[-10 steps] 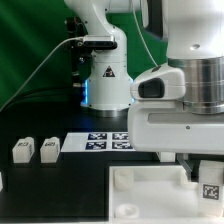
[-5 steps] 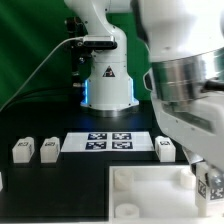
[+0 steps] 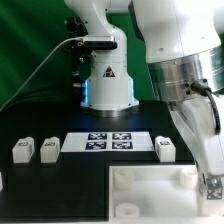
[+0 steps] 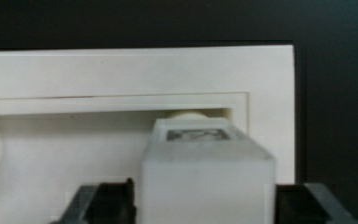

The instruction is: Assemble one leg

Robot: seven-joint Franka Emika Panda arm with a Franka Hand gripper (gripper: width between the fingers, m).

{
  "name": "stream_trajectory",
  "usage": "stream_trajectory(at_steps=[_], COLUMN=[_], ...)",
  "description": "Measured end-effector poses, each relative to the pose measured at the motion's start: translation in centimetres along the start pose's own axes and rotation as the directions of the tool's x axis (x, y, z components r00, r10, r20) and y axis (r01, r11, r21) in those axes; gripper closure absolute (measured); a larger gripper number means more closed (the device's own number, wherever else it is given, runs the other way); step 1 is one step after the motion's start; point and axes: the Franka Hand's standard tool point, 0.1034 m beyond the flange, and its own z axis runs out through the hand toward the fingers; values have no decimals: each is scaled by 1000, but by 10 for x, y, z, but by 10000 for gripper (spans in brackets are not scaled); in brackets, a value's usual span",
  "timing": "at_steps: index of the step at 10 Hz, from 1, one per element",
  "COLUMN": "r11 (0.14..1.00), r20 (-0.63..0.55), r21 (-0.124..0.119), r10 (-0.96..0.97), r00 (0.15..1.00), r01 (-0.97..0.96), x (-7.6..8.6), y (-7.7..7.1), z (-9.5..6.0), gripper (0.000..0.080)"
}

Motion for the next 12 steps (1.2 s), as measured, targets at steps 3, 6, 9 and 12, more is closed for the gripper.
stream_trajectory(at_steps=[3, 6, 9, 12], r11=[930, 725, 278, 167], r20=[7, 22, 33, 34], r21=[-44, -63, -88, -91], r10=[-365, -687, -959, -985], r00=[931, 727, 282, 171], r01=[365, 686, 957, 982], x=[-2, -2, -1, -2], y=[4, 0, -7, -9], z=[4, 3, -1, -2], gripper=[176, 151, 151, 151])
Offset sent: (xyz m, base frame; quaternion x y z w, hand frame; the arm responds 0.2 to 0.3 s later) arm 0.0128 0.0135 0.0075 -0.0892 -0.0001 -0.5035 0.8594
